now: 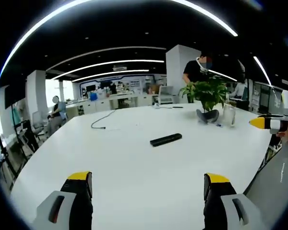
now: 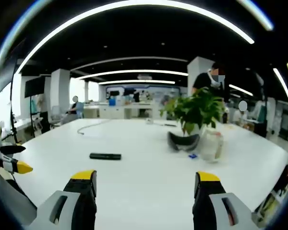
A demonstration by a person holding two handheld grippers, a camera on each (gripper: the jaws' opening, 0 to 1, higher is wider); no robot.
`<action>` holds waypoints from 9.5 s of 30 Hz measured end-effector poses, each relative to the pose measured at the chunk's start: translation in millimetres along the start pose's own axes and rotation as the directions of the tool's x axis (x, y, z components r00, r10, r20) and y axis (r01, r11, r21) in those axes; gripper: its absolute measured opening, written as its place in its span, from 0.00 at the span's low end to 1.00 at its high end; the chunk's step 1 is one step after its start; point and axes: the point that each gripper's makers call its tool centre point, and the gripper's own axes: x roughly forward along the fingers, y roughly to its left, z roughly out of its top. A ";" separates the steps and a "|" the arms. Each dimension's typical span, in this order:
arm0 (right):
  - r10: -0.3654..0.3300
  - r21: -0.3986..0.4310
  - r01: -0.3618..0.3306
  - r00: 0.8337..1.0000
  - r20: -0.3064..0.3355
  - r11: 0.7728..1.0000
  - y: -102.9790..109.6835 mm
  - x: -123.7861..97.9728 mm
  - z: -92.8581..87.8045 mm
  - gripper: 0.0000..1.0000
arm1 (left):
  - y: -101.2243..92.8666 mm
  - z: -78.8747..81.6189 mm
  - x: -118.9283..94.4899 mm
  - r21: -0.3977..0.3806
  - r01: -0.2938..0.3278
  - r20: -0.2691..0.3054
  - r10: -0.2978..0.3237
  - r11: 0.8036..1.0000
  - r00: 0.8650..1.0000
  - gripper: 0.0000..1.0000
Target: Press the specified remote control buttons in sequence, fully releasing each button before pressing the next.
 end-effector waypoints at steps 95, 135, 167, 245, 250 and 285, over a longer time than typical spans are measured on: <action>0.000 0.001 0.000 1.000 -0.007 1.000 0.9 -0.8 -1.0 0.81 | -10.0 3.0 8.7 0.064 0.090 -0.051 -0.087 0.994 0.995 0.91; 0.025 0.028 -0.024 0.998 -0.062 0.999 4.4 1.1 -10.8 0.65 | -20.1 59.0 126.9 0.265 0.336 -0.194 -0.291 0.904 0.937 0.91; -0.009 0.005 0.009 0.996 -0.087 1.000 -0.1 2.8 -15.6 0.67 | -43.9 45.1 223.8 0.269 0.542 -0.391 -0.424 0.796 0.817 0.93; -0.011 -0.025 0.009 0.993 -0.119 1.000 -0.3 5.5 -21.4 0.64 | -33.8 -12.4 280.0 0.323 0.765 -0.763 -0.325 0.557 0.559 0.22; 0.000 -0.032 -0.004 0.993 -0.119 0.999 2.7 5.3 -21.3 0.64 | -37.1 -15.7 274.1 0.326 0.770 -0.772 -0.317 0.548 0.552 0.22; 0.025 -0.006 -0.026 0.995 -0.099 1.000 5.5 1.8 -15.9 0.55 | -58.7 -43.5 214.3 0.349 0.812 -0.843 -0.222 0.467 0.490 0.22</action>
